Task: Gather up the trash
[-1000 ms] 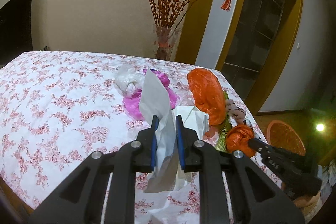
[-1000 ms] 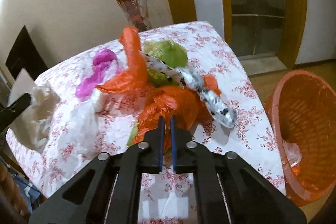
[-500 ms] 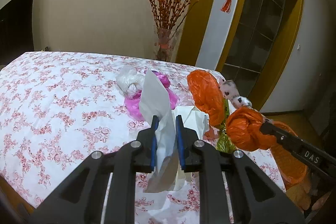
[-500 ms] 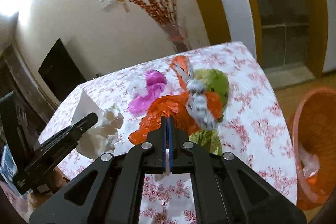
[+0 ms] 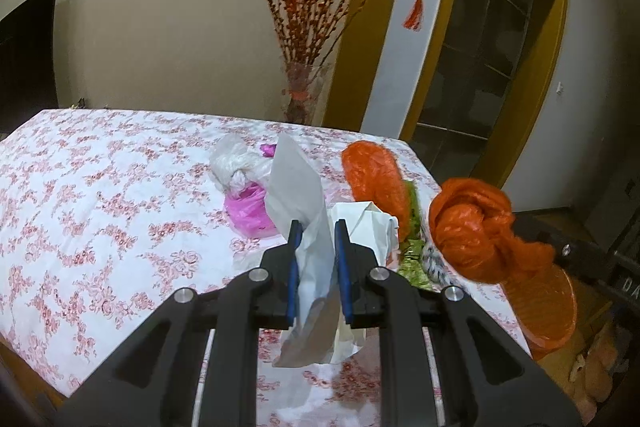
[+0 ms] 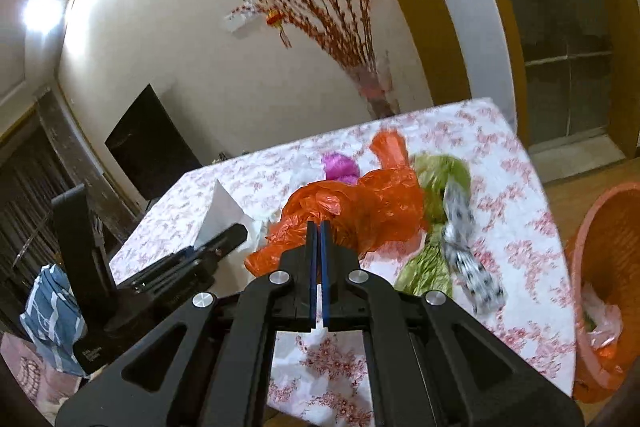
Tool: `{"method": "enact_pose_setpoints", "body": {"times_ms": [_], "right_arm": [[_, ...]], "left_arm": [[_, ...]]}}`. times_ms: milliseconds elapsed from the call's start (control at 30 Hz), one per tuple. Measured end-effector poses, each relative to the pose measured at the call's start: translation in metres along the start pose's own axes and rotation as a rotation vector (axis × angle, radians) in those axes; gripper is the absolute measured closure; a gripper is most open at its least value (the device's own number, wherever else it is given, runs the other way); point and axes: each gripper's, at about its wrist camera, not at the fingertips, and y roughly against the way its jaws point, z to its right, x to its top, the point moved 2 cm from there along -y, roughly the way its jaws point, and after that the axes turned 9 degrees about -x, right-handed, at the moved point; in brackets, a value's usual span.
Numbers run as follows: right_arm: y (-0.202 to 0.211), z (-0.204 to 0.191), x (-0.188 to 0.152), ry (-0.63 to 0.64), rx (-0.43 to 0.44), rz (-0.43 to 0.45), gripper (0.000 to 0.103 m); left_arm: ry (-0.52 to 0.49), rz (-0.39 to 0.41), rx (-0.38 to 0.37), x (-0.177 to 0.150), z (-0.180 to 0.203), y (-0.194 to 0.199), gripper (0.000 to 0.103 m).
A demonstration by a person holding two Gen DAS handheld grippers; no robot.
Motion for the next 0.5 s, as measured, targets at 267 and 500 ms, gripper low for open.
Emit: {"method": "enact_pose_setpoints", "body": {"times_ms": [267, 500], "right_arm": [[0.033, 0.028, 0.007, 0.003, -0.142, 0.111, 0.102], [0.074, 0.075, -0.001, -0.025, -0.343, 0.2, 0.102]], "left_arm": [[-0.043, 0.008, -0.084, 0.008, 0.036, 0.004, 0.086], [-0.074, 0.001, -0.201, 0.008, 0.081, -0.001, 0.086]]}}
